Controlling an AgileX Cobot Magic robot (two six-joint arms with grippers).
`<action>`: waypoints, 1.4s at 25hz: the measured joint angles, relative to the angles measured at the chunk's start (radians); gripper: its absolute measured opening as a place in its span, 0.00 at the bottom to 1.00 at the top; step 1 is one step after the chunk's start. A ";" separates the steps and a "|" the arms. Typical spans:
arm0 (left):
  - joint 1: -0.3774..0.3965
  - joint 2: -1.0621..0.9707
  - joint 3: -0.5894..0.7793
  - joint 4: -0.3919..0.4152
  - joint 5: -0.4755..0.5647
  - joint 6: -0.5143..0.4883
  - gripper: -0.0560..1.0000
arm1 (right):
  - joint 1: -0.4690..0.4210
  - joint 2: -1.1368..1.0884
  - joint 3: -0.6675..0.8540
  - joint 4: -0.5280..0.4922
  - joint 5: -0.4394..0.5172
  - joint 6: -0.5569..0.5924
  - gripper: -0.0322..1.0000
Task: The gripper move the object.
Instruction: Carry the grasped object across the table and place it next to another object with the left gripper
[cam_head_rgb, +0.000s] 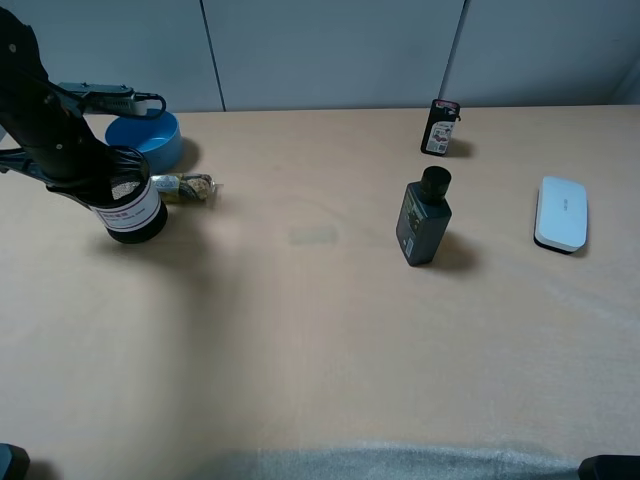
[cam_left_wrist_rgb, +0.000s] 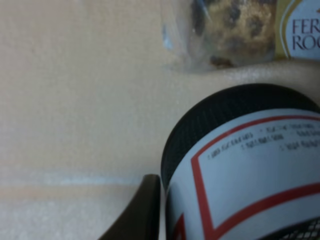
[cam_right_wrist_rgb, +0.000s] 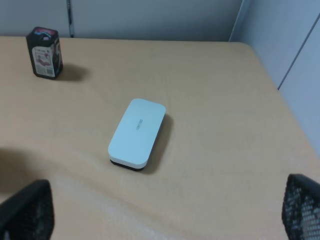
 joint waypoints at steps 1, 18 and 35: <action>0.000 0.009 0.000 0.000 -0.007 0.000 0.23 | 0.000 0.000 0.000 0.000 0.000 0.000 0.70; 0.000 0.049 0.000 -0.001 -0.058 -0.003 0.23 | 0.000 0.000 0.000 0.000 0.000 0.000 0.70; 0.000 0.049 0.000 -0.003 -0.035 -0.003 0.23 | 0.000 0.000 0.000 0.000 0.000 0.000 0.70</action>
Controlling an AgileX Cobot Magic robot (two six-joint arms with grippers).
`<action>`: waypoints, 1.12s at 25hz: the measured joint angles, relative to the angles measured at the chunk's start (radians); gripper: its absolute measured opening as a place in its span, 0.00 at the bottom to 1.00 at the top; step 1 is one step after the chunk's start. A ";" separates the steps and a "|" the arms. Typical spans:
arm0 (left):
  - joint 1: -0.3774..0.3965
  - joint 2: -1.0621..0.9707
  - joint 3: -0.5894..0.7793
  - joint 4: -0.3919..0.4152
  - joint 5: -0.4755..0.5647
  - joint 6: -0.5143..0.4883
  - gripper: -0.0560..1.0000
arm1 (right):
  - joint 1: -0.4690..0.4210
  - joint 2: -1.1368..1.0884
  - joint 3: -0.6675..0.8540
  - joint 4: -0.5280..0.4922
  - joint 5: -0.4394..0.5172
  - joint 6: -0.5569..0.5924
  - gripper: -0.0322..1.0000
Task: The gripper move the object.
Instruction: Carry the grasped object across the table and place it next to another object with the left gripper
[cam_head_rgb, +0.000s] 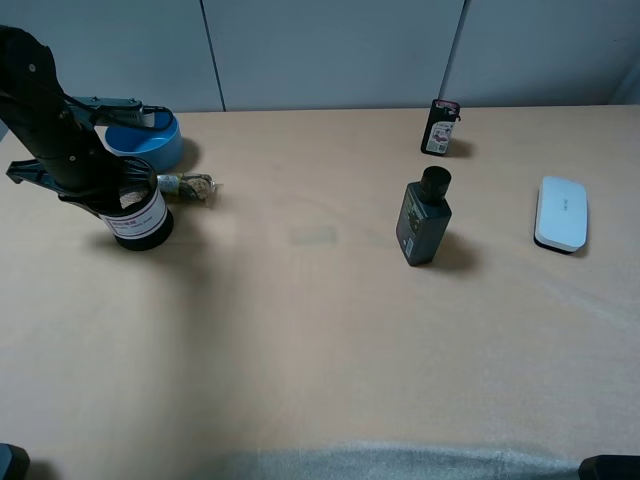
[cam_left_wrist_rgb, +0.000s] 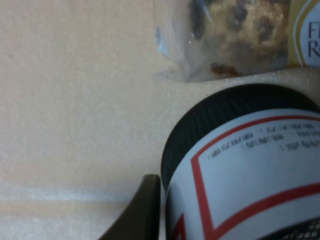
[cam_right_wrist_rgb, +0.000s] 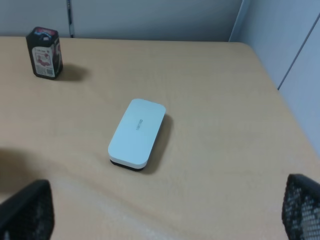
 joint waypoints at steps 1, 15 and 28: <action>0.000 0.000 0.000 0.000 0.001 0.000 0.23 | 0.000 0.000 0.000 0.000 0.000 0.000 0.70; 0.000 0.000 0.000 0.000 0.004 -0.023 0.55 | 0.000 0.000 0.000 0.000 0.000 0.000 0.70; 0.000 0.000 0.000 0.000 0.002 -0.052 0.74 | 0.000 0.000 0.000 0.000 0.000 0.000 0.70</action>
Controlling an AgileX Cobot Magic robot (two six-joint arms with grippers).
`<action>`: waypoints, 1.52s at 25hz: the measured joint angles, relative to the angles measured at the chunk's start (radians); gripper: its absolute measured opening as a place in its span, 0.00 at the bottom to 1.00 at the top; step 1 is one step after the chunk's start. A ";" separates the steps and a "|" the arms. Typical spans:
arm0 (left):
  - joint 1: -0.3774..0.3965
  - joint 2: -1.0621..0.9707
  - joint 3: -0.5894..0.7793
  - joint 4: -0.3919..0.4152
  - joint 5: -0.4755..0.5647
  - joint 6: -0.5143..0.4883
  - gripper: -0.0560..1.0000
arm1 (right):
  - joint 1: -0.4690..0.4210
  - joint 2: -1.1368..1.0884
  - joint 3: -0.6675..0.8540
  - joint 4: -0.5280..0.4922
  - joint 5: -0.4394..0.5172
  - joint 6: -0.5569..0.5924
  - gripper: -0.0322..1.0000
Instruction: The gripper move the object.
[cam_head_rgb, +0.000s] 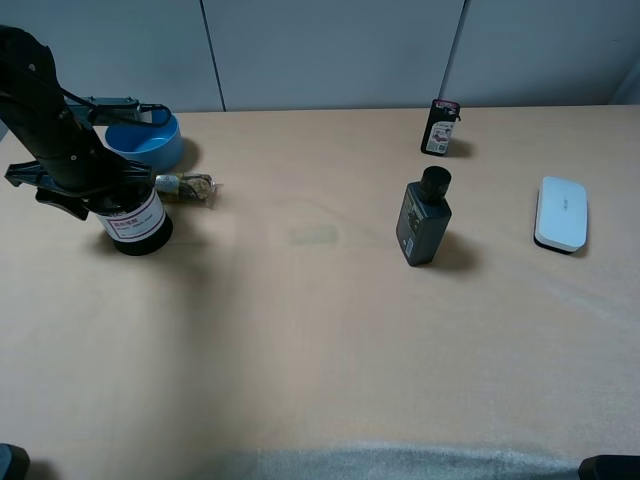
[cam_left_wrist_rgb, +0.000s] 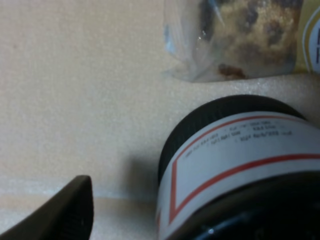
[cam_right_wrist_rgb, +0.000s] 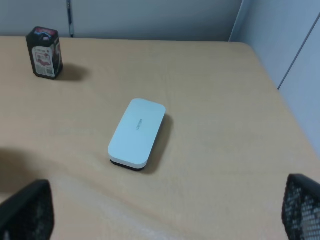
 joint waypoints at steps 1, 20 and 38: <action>0.000 0.000 0.000 0.000 0.002 0.000 0.74 | 0.000 0.000 0.000 0.000 0.000 0.000 0.70; 0.000 -0.003 0.000 0.000 0.018 -0.001 0.74 | 0.000 0.000 0.000 0.000 0.000 0.000 0.70; 0.000 -0.250 0.000 0.000 0.080 -0.001 0.75 | 0.000 0.000 0.000 0.000 0.000 0.000 0.70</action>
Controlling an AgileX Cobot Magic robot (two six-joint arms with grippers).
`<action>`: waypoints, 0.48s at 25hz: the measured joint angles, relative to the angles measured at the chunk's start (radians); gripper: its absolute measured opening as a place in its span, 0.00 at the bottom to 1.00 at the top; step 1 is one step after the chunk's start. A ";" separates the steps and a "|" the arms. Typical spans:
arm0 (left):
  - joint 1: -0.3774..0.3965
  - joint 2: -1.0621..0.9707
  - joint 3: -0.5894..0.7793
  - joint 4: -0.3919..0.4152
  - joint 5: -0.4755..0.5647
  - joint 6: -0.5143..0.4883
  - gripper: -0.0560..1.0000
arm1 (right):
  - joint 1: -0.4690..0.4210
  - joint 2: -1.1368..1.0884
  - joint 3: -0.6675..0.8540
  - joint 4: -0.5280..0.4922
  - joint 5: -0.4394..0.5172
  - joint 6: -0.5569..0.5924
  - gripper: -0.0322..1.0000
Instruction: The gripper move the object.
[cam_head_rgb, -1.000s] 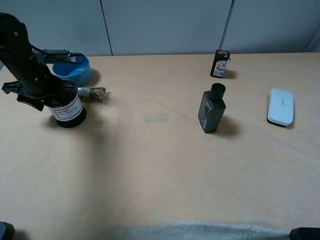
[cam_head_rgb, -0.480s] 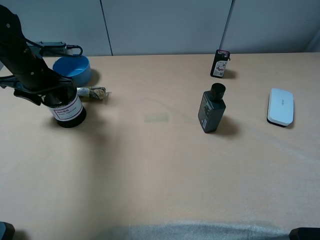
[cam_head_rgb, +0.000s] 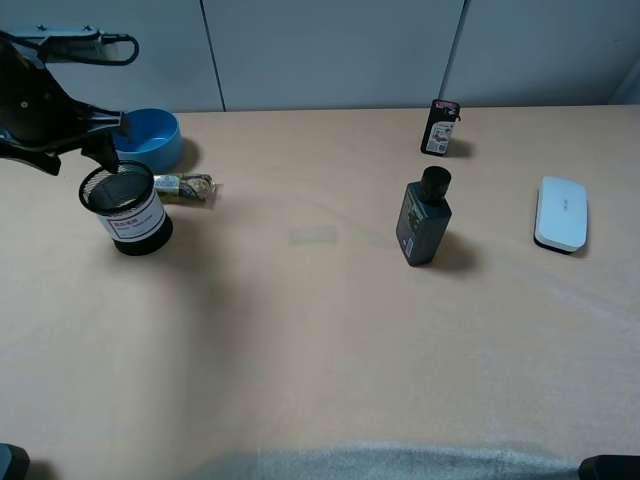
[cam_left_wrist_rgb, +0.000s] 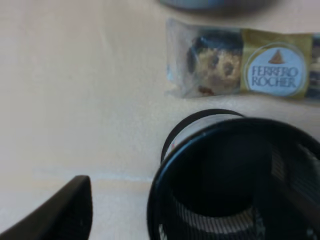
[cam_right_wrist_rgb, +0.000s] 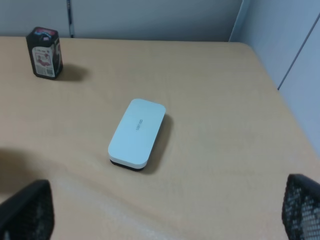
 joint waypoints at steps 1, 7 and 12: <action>0.000 -0.022 0.000 0.000 0.010 0.000 0.75 | 0.000 0.000 0.000 0.000 0.000 0.000 0.70; 0.000 -0.163 0.000 0.000 0.078 0.000 0.75 | 0.000 0.000 0.000 0.000 0.000 0.000 0.70; 0.000 -0.319 0.000 0.000 0.142 0.000 0.75 | 0.000 0.000 0.000 0.000 0.000 0.000 0.70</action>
